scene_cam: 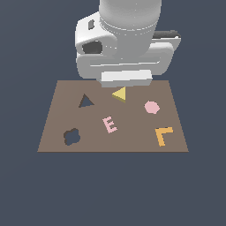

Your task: Insert a designated object into the corresponding slot on a board.

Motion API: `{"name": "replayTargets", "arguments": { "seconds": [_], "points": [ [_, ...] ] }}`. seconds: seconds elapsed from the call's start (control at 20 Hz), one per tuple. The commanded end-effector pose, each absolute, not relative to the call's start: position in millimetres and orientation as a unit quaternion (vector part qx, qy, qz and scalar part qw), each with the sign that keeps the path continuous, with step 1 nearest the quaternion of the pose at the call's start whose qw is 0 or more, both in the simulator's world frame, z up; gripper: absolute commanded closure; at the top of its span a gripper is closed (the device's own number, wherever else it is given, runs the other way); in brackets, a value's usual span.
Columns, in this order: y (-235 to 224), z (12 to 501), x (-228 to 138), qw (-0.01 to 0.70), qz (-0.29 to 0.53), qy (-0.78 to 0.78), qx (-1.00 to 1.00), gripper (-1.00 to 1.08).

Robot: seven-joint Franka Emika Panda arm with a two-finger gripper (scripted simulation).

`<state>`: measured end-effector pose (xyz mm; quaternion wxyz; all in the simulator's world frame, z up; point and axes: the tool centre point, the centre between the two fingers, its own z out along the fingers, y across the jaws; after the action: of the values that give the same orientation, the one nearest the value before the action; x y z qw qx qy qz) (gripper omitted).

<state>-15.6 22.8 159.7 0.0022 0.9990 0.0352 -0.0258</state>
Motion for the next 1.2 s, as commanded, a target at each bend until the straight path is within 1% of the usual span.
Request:
{"name": "replayTargets", "arguments": {
  "seconds": [0.0,0.55,1.15],
  "points": [
    [22.8,159.7,-15.6,0.002,-0.026,0.035,0.999,-0.92],
    [22.2,143.6,-25.7,0.002,-0.022,-0.009,1.0,-0.92],
    [26.2,91.9,-55.8,0.001,-0.01,-0.149,0.989,-0.92]
  ]
}}
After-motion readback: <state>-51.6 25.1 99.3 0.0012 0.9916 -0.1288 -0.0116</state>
